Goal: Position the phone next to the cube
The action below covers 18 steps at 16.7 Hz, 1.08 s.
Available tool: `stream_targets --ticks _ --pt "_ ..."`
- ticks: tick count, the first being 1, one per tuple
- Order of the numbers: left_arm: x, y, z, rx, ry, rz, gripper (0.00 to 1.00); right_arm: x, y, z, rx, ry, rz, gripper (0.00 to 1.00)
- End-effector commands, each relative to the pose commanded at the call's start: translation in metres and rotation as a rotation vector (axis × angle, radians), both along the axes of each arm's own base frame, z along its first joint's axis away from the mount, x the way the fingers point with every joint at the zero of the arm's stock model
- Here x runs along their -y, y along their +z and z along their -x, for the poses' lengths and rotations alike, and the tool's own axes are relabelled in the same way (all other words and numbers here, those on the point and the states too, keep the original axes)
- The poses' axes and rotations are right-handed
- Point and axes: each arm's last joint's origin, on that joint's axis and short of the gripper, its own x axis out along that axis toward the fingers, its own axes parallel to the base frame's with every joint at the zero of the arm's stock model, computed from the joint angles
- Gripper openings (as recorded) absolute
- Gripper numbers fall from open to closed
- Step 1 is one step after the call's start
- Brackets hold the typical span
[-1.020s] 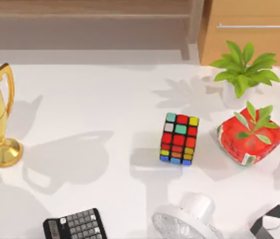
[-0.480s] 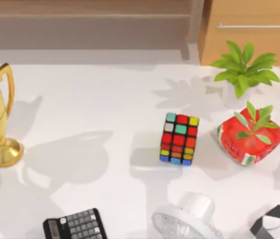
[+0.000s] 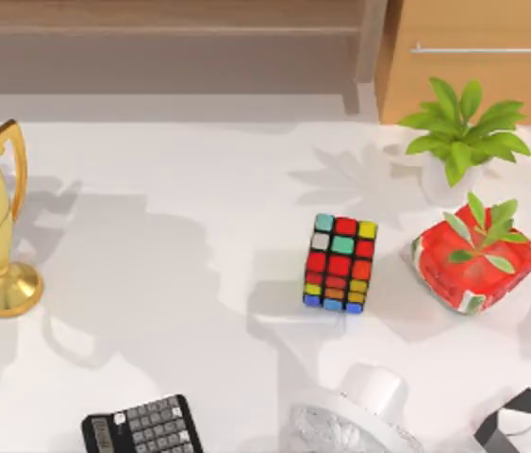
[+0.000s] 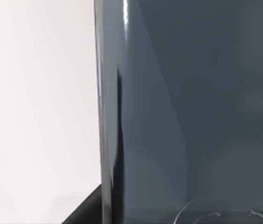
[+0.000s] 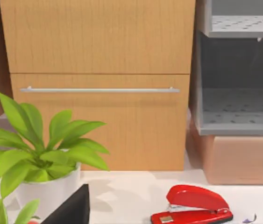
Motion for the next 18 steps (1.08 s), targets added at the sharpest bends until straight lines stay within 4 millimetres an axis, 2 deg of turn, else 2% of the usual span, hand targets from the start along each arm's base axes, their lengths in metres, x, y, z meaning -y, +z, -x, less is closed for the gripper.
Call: stream_targets --ticks 4,8,13,15,18 --pt "0.065 0.023 -0.031 0.09 -0.016 0.07 0.0 0.0 0.0 0.0 0.0 0.0 0.0 1.0" --pt "0.144 0.026 -0.044 0.07 -0.038 0.168 0.0 0.0 0.0 0.0 0.0 0.0 0.0 1.0" --pt "0.233 0.003 -0.032 -0.096 -0.04 0.234 0.0 0.0 0.0 0.0 0.0 0.0 0.0 1.0" --pt "0.26 -0.01 -0.021 -0.181 -0.027 0.23 0.0 0.0 0.0 0.0 0.0 0.0 0.0 1.0" --pt "0.289 -0.03 -0.004 -0.301 0.006 0.198 0.0 0.0 0.0 0.0 0.0 0.0 0.0 1.0"
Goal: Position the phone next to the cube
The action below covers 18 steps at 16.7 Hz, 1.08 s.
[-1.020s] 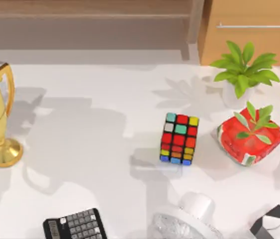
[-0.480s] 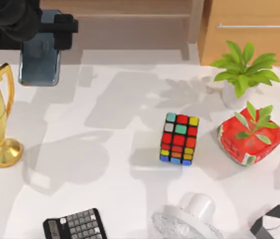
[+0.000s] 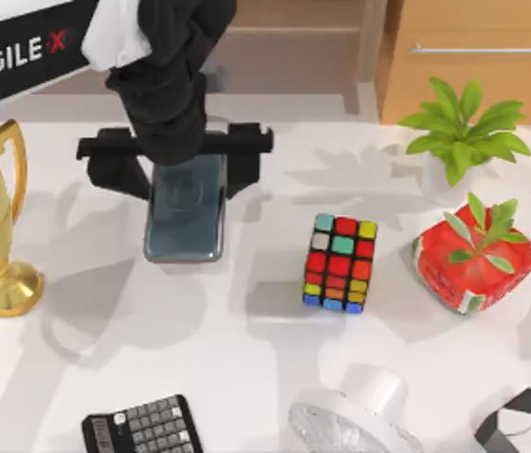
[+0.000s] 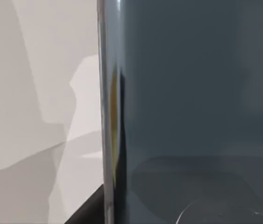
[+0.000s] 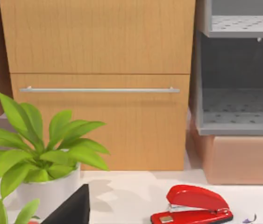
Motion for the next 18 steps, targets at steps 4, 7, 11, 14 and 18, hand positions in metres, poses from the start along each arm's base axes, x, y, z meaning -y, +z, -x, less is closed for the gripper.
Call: stream_targets --ticks 4,7,11,14,18 --pt "0.018 -0.019 0.016 -0.108 0.024 -0.056 0.0 0.0 0.0 0.0 0.0 0.0 0.0 1.0" --pt "0.02 -0.022 0.019 -0.127 0.029 -0.068 0.0 0.0 0.0 0.0 0.0 0.0 0.0 1.0" --pt "0.019 -0.02 0.017 -0.12 0.031 -0.064 0.0 0.0 0.0 0.0 0.0 0.0 0.0 1.0" --pt "0.019 -0.02 0.017 -0.118 0.031 -0.062 0.0 0.0 0.0 0.0 0.0 0.0 0.0 1.0" --pt "0.02 -0.014 0.017 -0.1 0.031 -0.051 0.0 0.0 0.0 0.0 0.0 0.0 0.0 1.0"
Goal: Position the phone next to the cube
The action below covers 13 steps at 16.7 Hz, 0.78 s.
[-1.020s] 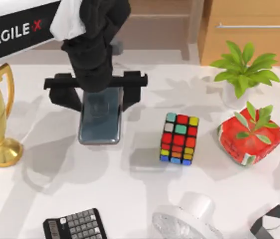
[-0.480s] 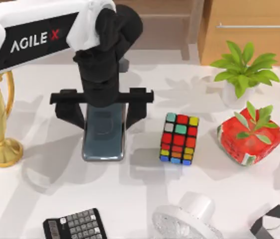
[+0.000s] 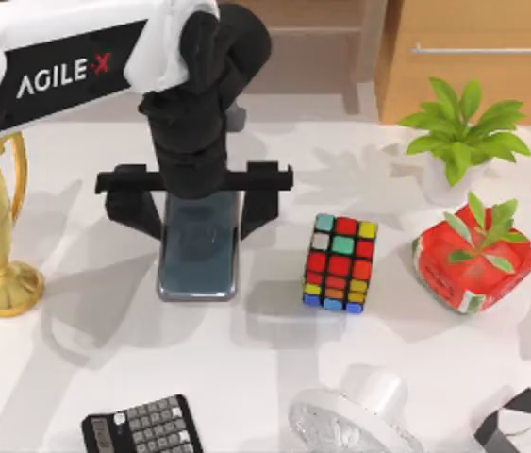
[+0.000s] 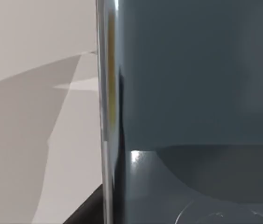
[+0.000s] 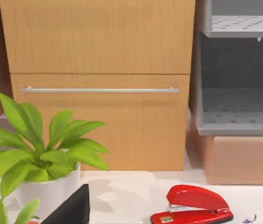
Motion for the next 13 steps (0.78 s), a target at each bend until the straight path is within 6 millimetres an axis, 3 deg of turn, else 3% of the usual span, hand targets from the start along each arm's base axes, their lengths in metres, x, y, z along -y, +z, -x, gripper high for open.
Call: stream_targets --ticks 13 --pt "0.003 0.038 -0.003 0.137 -0.002 0.082 0.0 0.0 0.0 0.0 0.0 0.0 0.0 1.0"
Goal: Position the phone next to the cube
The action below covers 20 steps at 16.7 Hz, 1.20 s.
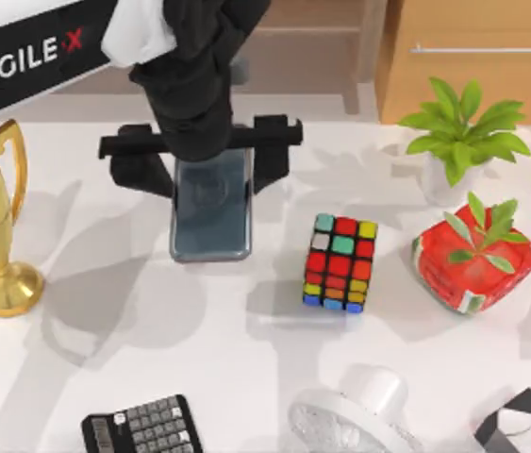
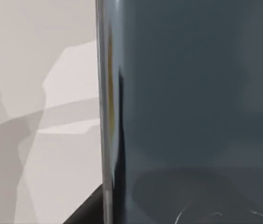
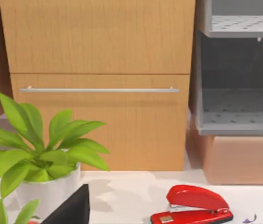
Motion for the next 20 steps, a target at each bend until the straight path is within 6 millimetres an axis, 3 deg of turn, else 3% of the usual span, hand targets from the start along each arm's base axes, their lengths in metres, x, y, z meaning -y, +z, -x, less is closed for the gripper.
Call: stream_targets --ticks 11,16,20 --pt "0.001 0.021 -0.001 0.097 0.0 0.057 0.0 0.0 0.0 0.0 0.0 0.0 0.0 1.0" --pt "0.001 0.013 -0.002 0.097 0.0 0.058 0.0 0.0 0.0 0.0 0.0 0.0 0.0 1.0" --pt "0.002 -0.004 -0.003 0.068 0.001 0.04 0.0 0.0 0.0 0.0 0.0 0.0 0.0 1.0"
